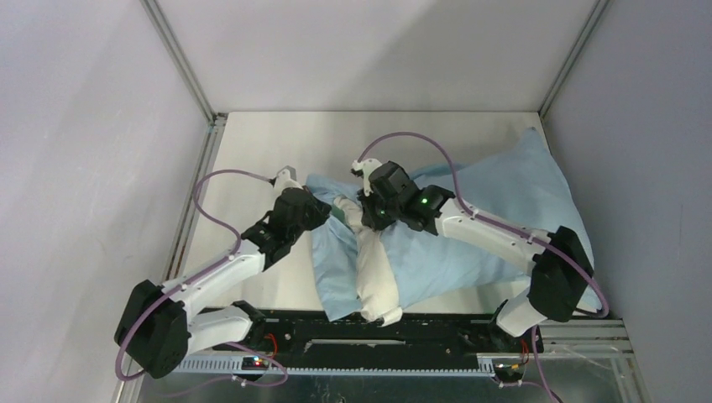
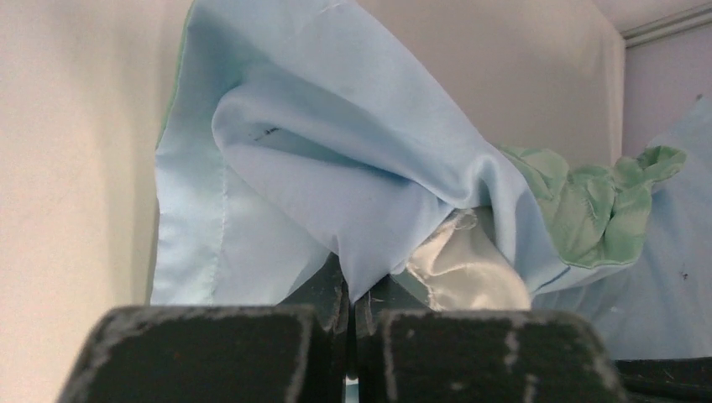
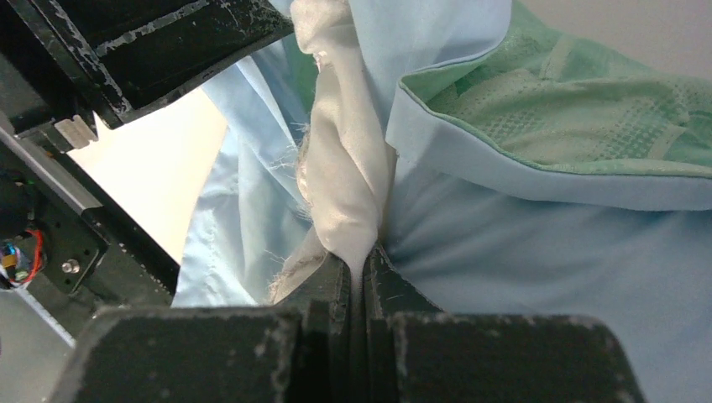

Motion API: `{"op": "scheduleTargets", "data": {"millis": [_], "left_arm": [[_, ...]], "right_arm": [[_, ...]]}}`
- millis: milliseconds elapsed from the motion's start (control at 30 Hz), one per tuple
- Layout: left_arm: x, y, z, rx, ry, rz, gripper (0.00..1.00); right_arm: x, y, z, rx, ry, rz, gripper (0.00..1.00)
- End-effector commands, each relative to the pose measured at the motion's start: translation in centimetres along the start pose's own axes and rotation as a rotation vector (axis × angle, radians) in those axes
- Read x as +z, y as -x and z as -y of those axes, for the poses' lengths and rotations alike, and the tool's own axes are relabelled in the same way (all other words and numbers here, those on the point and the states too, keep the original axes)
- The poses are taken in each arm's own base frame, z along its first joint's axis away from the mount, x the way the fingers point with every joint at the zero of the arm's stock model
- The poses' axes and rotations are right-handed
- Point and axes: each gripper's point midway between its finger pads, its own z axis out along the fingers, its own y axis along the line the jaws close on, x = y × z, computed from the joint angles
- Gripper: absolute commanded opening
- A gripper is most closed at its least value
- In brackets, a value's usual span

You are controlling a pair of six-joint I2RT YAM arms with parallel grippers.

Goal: Put the pillow into the pillowcase

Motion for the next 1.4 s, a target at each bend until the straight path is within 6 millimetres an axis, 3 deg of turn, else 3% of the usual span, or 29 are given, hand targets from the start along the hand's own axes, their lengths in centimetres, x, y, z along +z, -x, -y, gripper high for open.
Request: {"op": "scheduleTargets", "data": {"millis": [0,100,200,300,433,533,600,800,933,1067,1200,1367], "left_arm": [[-0.4,5.8,0.7,0.009,0.002,0.165,0.00],[-0.9,7.5,1.6,0.013,-0.014,0.208,0.00],[-2.3,8.7,3.6,0.020,-0.103,0.249,0.00],[-3.7,10.0,4.1,0.021,-0.115,0.299,0.00],[-4.9,10.3,6.9,0.081,-0.238,0.281,0.00],[-5.4,7.9,9.1,0.123,-0.360,0.164,0.00],[-5.8,5.0,9.9,0.150,-0.426,0.050,0.00],[-7.8,-4.1,8.8,0.130,-0.567,-0.305,0.00],[-7.7,-6.0,7.1,0.142,-0.530,-0.373,0.00],[-5.6,-5.1,5.5,0.128,-0.404,-0.361,0.00],[-3.6,-4.0,5.5,0.102,-0.358,-0.345,0.00],[-2.1,-3.7,5.9,0.081,-0.344,-0.355,0.00]], "right_arm": [[1.7,-5.0,0.9,-0.060,-0.047,-0.170,0.00],[2.7,-6.0,1.6,-0.053,-0.071,-0.208,0.00],[3.6,-6.5,2.8,-0.018,-0.094,-0.244,0.00],[4.6,-7.3,3.3,-0.031,-0.114,-0.305,0.00],[5.5,-7.1,4.3,-0.011,-0.174,-0.317,0.00],[5.8,-4.4,5.6,0.050,-0.230,-0.251,0.00],[5.5,-1.4,6.7,0.092,-0.293,-0.171,0.00],[2.9,8.8,11.2,0.249,-0.481,0.127,0.00],[3.0,12.0,9.6,0.263,-0.402,0.218,0.03],[1.9,12.3,6.3,0.174,-0.339,0.210,0.43],[-1.7,12.1,3.1,0.089,-0.273,0.229,0.63],[-6.8,10.6,-1.3,-0.061,-0.181,0.260,0.70]]}}
